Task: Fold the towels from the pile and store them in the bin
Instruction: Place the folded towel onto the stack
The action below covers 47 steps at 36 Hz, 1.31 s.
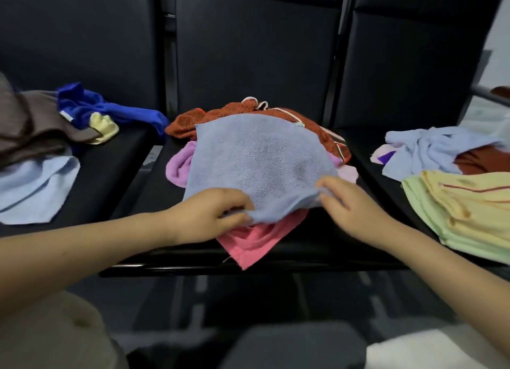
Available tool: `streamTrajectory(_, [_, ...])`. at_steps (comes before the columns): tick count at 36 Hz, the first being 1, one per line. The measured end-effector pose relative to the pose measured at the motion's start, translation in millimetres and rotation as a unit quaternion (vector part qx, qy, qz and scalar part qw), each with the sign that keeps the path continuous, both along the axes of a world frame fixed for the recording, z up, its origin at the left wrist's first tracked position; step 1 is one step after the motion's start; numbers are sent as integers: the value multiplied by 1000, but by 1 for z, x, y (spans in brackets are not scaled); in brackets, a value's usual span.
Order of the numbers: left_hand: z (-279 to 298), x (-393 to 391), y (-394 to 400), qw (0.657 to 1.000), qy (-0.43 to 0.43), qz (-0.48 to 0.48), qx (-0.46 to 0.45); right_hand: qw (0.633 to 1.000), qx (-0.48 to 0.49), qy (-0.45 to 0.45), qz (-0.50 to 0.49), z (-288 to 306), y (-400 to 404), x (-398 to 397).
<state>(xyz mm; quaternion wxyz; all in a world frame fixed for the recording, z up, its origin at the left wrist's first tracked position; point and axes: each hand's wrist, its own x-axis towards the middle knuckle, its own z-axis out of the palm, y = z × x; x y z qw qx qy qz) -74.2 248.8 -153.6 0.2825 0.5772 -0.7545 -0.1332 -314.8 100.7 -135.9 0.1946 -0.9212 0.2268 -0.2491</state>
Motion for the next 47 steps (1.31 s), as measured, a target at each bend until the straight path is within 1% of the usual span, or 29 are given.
streamTrajectory(2, [8,3,-1,999,22,32,-23,994,75,-74,-32,8,0,-3])
streamTrajectory(3, [12,5,-2,998,27,52,-38,992,90,-85,-38,12,-1,-5])
streamTrajectory(4, [16,8,-2,996,16,73,-55,993,86,-66,-37,16,0,-6])
streamTrajectory(5, [19,11,-2,993,-16,89,-73,997,67,-18,-35,19,0,-7])
streamTrajectory(7, [26,19,-1,986,-107,96,-83,995,33,89,-26,22,1,-10])
streamTrajectory(8, [29,22,-1,983,-140,89,-80,993,36,111,-19,23,3,-10])
streamTrajectory(9, [31,25,-1,981,-158,79,-79,993,46,112,-15,25,4,-10])
streamTrajectory(11, [32,31,-1,981,-171,59,-76,994,65,82,-13,27,4,-11])
streamTrajectory(15, [27,43,2,986,-147,44,-63,995,93,30,-32,29,1,-16])
streamTrajectory(18, [22,51,6,993,-87,69,-28,988,144,15,-46,26,0,-21])
streamTrajectory(20, [20,53,11,994,-37,101,5,981,184,20,-49,25,2,-23])
streamTrajectory(23, [21,49,12,992,8,118,39,966,243,64,-61,24,0,-22])
streamTrajectory(25, [22,44,12,989,26,130,60,955,278,81,-69,23,-1,-22])
streamTrajectory(27, [22,40,11,987,17,135,82,948,298,85,-72,23,-3,-21])
streamTrajectory(29, [22,41,8,986,3,136,97,948,301,77,-76,23,-6,-21])
streamTrajectory(31, [24,46,3,986,-7,140,93,952,288,60,-86,26,-10,-20])
streamTrajectory(35, [39,55,-12,985,-20,163,52,966,236,4,-109,33,-24,-14])
streamTrajectory(38, [48,58,-26,983,-21,182,15,968,206,-49,-135,38,-32,-5])
streamTrajectory(40, [51,63,-37,979,-22,202,-2,966,200,-76,-144,40,-38,5])
streamTrajectory(43, [53,70,-52,973,-45,224,-12,956,213,-118,-163,40,-46,21])
streamTrajectory(47, [46,82,-70,967,-87,241,17,947,217,-125,-202,34,-61,39])
